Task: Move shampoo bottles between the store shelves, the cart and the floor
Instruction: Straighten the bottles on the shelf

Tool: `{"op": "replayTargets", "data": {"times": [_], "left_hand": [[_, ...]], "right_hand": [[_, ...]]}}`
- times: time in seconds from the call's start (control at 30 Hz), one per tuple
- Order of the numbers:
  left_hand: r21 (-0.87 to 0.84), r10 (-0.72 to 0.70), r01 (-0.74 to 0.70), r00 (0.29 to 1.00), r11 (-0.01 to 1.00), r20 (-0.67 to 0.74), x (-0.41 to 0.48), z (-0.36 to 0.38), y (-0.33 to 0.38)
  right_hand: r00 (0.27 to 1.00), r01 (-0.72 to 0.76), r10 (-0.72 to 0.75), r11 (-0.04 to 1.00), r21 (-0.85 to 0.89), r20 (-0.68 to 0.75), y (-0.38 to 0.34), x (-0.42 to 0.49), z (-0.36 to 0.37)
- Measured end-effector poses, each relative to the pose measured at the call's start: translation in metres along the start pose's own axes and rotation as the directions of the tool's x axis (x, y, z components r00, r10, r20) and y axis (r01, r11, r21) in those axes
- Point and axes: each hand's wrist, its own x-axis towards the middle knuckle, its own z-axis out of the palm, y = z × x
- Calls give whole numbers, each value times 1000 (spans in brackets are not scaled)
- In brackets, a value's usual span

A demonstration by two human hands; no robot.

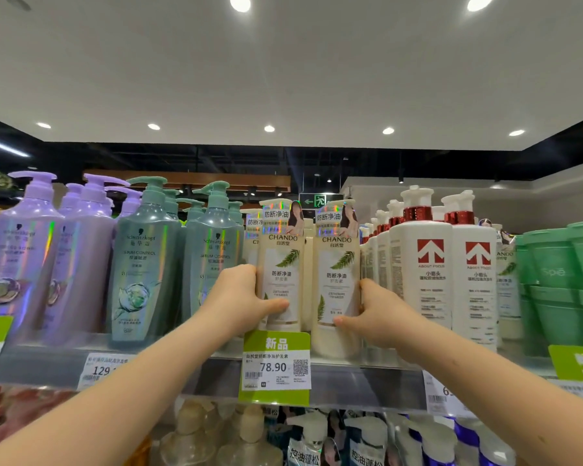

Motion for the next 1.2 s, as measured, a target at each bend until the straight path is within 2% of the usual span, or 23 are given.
{"op": "replayTargets", "data": {"times": [0.23,0.4,0.6,0.77,0.97,1.1,1.2], "left_hand": [[86,-4,1,1000,996,26,0,-8,4],[202,-9,25,997,979,-76,0,-13,4],[213,-15,27,998,977,-57,3,-17,1],[329,-8,54,990,943,-138,0,-23,-2],[196,7,18,992,980,-127,-3,-18,-1],[167,-43,77,979,983,-198,-1,-10,2],[185,-25,74,967,980,-254,-5,-8,4]], "right_hand": [[997,-47,50,998,-52,55,-12,23,10],[997,-37,40,998,-42,73,-15,38,18],[998,-30,34,998,-60,54,-18,50,22],[999,-17,21,996,-84,49,-22,59,30],[999,-1,5,996,-88,44,-24,61,33],[999,-8,12,995,-101,40,-25,62,33],[999,-12,17,994,-107,44,-25,62,33]]}}
